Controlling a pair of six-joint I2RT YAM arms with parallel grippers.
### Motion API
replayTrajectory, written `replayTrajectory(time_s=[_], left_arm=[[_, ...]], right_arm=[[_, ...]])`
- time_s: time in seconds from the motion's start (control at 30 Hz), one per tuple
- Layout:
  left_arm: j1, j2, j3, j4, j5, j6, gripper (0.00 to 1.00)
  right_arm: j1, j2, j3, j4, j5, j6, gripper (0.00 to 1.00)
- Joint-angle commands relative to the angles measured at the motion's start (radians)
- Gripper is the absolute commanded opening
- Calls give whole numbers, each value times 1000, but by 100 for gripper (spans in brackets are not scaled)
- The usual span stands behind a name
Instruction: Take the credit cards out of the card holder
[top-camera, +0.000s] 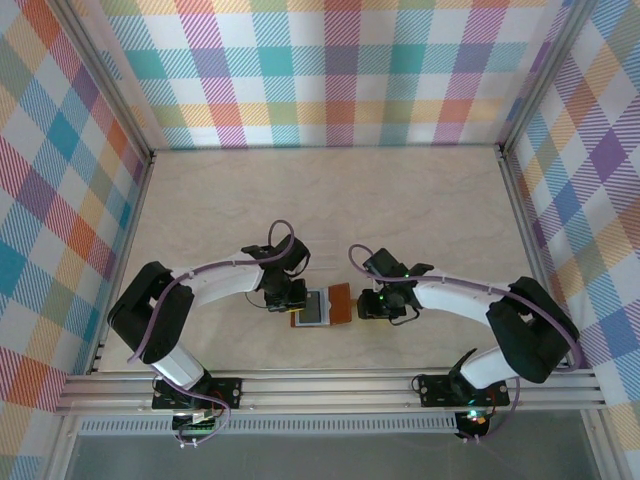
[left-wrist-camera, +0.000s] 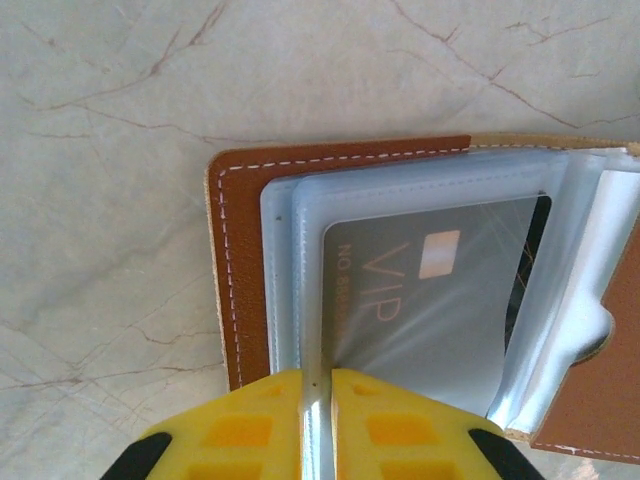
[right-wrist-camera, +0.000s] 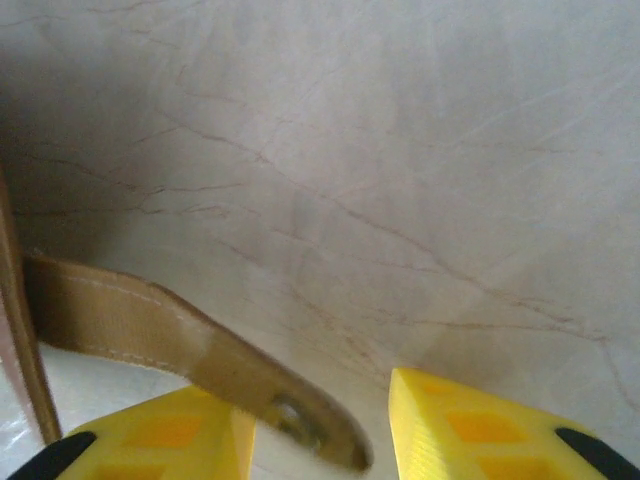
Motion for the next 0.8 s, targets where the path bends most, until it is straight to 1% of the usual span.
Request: replayTrajectory(time_s=[0.0,0.07,0.13,0.23,0.3,0.37,0.43,0.53,0.63,0.7,0.77], left_arm=[[-12,-62,9,-86,-11,-7,17],[-13,-101,15,-90,-16,-4,19],[-11,-117,30,-94,-31,5,21],[-10,-98,63,-97,-36,33,21],[-8,-73,86,-116,-54,49,19],[-2,-56,90,-119,-58,54,18],[6,-58,67,-78,-28,58,18],[31,-51,33,-18,28,57,18],[42,-51,9,8,55,48,16],[48,-64,-15,20,58,47,16],[64,-76,-43,25,69,48,15]], right_arm=[[5,-43,18,-28,-67,32,44],[5,-64,42,-65,-75,26,46],[5,-89,69,-121,-58,20,48],[4,-155,123,-226,-9,16,48],[5,-207,152,-259,-2,15,48],[5,-245,190,-269,-29,19,48],[6,-258,219,-246,-80,41,45],[6,-224,236,-140,-215,77,40],[8,-121,262,-55,-340,109,35],[9,-32,306,-62,-388,107,31],[13,41,339,-56,-405,105,29]])
